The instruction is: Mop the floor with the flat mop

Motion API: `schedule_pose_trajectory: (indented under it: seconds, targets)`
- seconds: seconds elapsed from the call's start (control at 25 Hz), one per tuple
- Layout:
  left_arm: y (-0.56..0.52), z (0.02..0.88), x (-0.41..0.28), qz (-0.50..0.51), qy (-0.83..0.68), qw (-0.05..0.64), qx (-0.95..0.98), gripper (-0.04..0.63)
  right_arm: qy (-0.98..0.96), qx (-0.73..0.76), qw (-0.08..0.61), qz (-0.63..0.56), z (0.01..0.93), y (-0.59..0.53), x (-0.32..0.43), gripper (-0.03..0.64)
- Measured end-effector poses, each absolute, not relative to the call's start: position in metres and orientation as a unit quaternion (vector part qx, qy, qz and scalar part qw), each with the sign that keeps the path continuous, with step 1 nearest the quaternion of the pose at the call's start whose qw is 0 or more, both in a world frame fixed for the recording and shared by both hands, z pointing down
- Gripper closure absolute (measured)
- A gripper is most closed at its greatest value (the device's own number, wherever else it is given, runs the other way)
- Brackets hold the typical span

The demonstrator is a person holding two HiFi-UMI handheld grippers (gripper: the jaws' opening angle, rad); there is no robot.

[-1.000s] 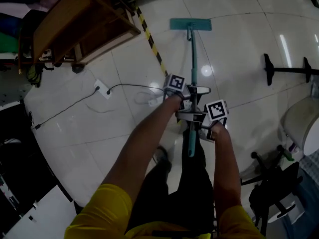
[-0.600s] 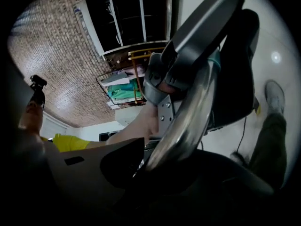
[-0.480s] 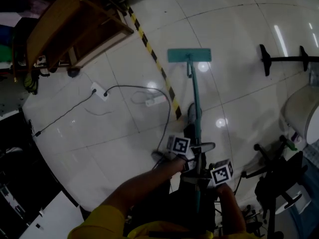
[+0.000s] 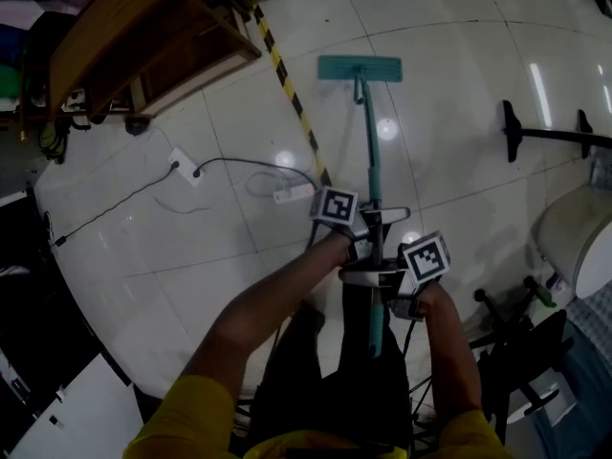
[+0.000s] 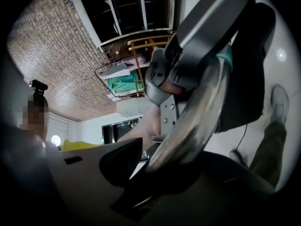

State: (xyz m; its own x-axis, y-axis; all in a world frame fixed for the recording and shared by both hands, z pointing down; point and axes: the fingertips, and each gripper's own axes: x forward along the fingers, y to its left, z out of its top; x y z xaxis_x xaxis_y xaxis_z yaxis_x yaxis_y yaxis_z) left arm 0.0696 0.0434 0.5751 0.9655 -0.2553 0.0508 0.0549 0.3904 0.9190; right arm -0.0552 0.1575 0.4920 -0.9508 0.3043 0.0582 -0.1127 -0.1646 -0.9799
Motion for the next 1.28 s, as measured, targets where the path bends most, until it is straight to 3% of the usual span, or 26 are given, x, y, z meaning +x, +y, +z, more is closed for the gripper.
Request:
schedule_pose_trajectory:
  seconds: [0.12,0.32,0.48,0.64,0.76,0.84,0.92,1.08,1.28]
  targets:
    - [-0.044,0.614,0.061,-0.094,-0.103,0.805,0.577,0.500,-0.637,-0.042,0.166,0.751,0.546,0.080,-0.056,0.509]
    - [-0.107,0.650,0.046,-0.054,-0.134,0.764,0.628,0.500,-0.623,-0.069,0.090,0.774,0.552,0.024,-0.076,0.540]
    - [-0.001,0.619,0.063,-0.068,-0.166,0.784,0.594,0.500,-0.595,-0.098,0.097,0.792,0.503,0.128,-0.050,0.537]
    - [0.137,0.567,0.101,-0.162,-0.167,0.819,0.524,0.508,-0.559,-0.106,0.189,0.801,0.458,0.267,-0.005,0.541]
    - [0.158,0.572,0.096,-0.165,-0.173,0.799,0.552,0.503,-0.563,-0.102,0.223,0.789,0.468,0.292,-0.005,0.543]
    - [0.122,0.580,0.084,-0.186,-0.159,0.777,0.580,0.499,-0.578,-0.096,0.230,0.777,0.492,0.265,-0.017,0.543]
    - [0.070,0.595,0.066,-0.197,-0.143,0.799,0.550,0.497,-0.604,-0.087,0.224,0.760,0.517,0.211,-0.039,0.541]
    - [-0.051,0.645,0.003,-0.153,-0.152,0.795,0.567,0.497,-0.642,-0.060,0.207,0.736,0.575,0.086,-0.096,0.543]
    - [-0.107,0.660,-0.035,-0.101,-0.146,0.773,0.609,0.511,-0.618,-0.059,0.087,0.779,0.566,0.029,-0.143,0.555]
